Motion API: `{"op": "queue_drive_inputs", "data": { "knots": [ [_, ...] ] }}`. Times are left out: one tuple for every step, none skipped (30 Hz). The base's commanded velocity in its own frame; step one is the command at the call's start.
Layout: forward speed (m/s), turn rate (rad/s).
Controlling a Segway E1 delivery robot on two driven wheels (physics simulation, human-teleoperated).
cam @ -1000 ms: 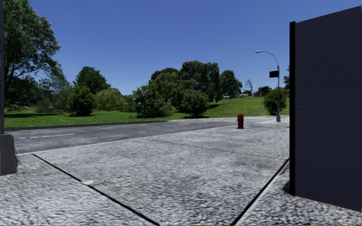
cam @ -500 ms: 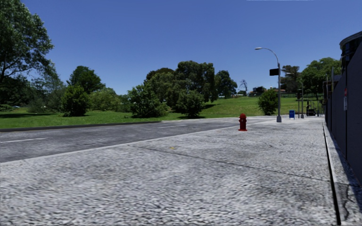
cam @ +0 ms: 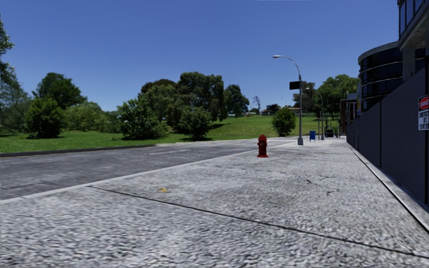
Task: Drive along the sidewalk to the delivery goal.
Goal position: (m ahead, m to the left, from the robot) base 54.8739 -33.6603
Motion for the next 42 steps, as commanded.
{"op": "queue_drive_inputs", "data": {
  "knots": [
    [2.00,-0.40],
    [2.00,-0.40],
    [2.00,-0.40],
    [2.00,-0.40],
    [2.00,-0.40],
    [2.00,-0.40],
    [2.00,-0.40],
    [2.00,-0.40],
    [2.00,-0.40],
    [2.00,-0.40],
    [2.00,-0.40],
    [2.00,-0.40],
    [2.00,-0.40],
    [2.00,-0.40],
    [2.00,-0.40],
    [2.00,-0.40],
    [2.00,-0.40],
    [2.00,-0.41],
    [2.00,-0.45],
    [2.00,-0.48],
    [2.00,-0.48],
    [2.00,-0.49],
    [2.00,-0.49],
    [2.00,-0.49],
    [2.00,-0.49],
    [2.00,-0.49],
    [2.00,-0.49],
    [2.00,-0.49],
    [2.00,-0.49],
    [2.00,-0.49],
    [2.00,-0.49],
    [2.00,-0.49],
    [2.00,-0.49],
    [2.00,-0.49],
    [2.00,-0.49],
    [2.00,-0.49],
    [2.00,-0.49],
    [2.00,-0.49],
    [2.00,-0.49],
    [2.00,-0.49],
    [2.00,-0.49],
    [2.00,-0.49]
  ]
}}
